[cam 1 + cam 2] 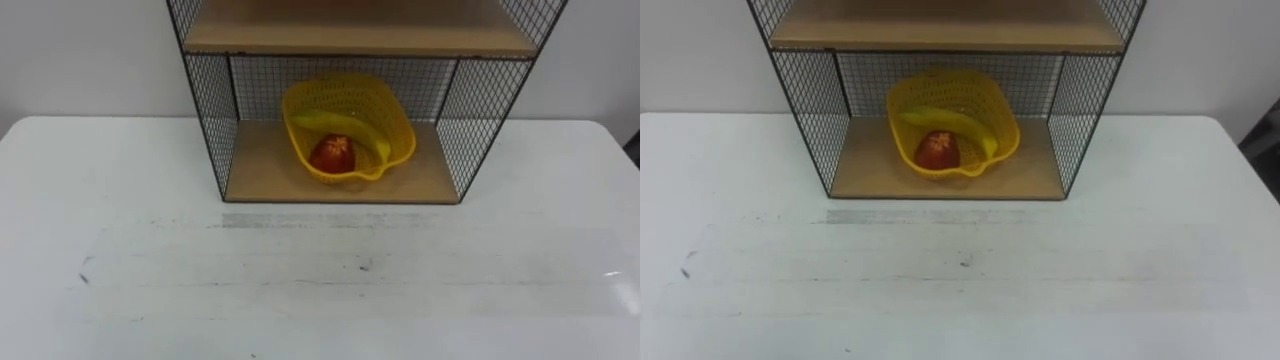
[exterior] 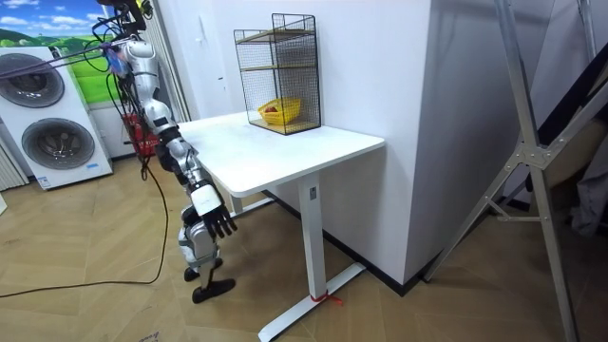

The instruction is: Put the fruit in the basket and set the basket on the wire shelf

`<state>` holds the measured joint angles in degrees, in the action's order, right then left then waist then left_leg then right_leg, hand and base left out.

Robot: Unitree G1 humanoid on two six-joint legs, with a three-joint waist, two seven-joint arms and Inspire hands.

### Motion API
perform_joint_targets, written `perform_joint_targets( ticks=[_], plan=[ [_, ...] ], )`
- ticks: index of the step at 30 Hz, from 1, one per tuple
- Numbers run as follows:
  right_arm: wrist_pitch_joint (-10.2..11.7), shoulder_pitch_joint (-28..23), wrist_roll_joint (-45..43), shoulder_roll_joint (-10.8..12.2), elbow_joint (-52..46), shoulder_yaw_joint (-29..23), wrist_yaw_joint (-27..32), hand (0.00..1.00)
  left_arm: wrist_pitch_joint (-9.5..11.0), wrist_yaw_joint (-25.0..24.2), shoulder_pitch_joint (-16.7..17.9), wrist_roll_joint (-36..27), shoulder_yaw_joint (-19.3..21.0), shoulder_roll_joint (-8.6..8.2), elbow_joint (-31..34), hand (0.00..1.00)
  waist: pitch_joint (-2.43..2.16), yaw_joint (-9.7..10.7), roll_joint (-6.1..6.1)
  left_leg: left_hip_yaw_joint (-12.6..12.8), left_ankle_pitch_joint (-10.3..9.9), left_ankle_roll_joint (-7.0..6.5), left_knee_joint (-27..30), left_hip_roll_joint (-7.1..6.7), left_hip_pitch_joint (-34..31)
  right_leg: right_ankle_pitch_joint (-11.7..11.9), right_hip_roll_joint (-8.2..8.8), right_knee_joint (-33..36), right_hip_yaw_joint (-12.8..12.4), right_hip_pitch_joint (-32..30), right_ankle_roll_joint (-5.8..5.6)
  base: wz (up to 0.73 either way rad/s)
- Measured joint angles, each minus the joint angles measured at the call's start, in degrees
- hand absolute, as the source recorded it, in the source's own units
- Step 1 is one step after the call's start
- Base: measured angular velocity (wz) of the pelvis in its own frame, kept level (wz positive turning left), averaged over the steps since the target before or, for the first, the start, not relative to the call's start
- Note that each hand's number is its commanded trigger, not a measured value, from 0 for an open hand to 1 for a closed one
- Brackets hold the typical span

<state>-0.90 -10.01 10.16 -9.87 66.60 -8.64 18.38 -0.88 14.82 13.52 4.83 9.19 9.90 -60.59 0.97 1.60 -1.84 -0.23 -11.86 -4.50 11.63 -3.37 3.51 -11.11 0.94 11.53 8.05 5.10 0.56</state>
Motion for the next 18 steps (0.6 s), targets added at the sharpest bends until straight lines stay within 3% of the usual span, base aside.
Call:
perform_joint_targets(
  ticks=[3, 8, 10, 13, 18],
  plan=[
    [-0.2, -0.1, -3.6, 0.4, 0.2, 4.0, -4.7, 0.00, -0.9, -0.9, 0.0, 3.0, -3.5, -0.13, 0.0, 0.00, -0.18, -0.2, 0.16, 0.0, 0.0, 0.00, 0.1, 0.01, 0.2, 0.0, 0.00, 0.0, 0.0, 0.2, 0.00, 0.00],
    [-0.5, -0.1, -9.7, 0.6, 0.2, 8.0, -9.4, 0.00, -1.8, -3.0, -0.3, 4.8, -5.8, -0.52, 0.0, 0.00, -0.46, -0.2, 0.56, 0.0, 0.0, 0.00, 0.1, 0.00, 0.3, 0.0, 0.01, 0.0, 0.0, 0.4, 0.00, 0.00],
    [-0.5, -0.1, -11.6, 0.6, 0.9, 9.6, -10.2, 0.00, -2.1, -3.2, -0.3, 4.8, -6.8, -0.57, -0.8, 0.00, -0.32, -0.2, 0.39, 0.0, 0.0, 0.00, 0.1, 0.00, 0.7, 0.0, 0.00, 0.0, 0.0, 0.8, 0.00, 0.00],
    [-2.0, 0.0, -15.4, 0.7, 2.8, 11.5, -11.8, 0.00, -4.0, -3.3, -0.3, 5.0, -8.6, -0.81, -1.8, 0.00, -0.33, 0.0, 0.43, -0.1, 0.0, 0.00, 0.1, -0.01, 1.3, 0.0, 0.01, 0.0, 0.0, 1.4, 0.00, 0.00],
    [-6.5, -0.5, -19.3, 1.4, 5.4, 12.0, -14.9, 0.00, -7.4, -4.8, 0.5, 5.0, -8.9, -1.24, -2.5, 0.00, -0.24, -0.2, 0.46, 0.1, 0.0, 0.00, 0.0, 0.00, 2.9, -0.2, 0.02, 0.0, -0.1, 2.4, 0.02, 0.00]
  ],
)
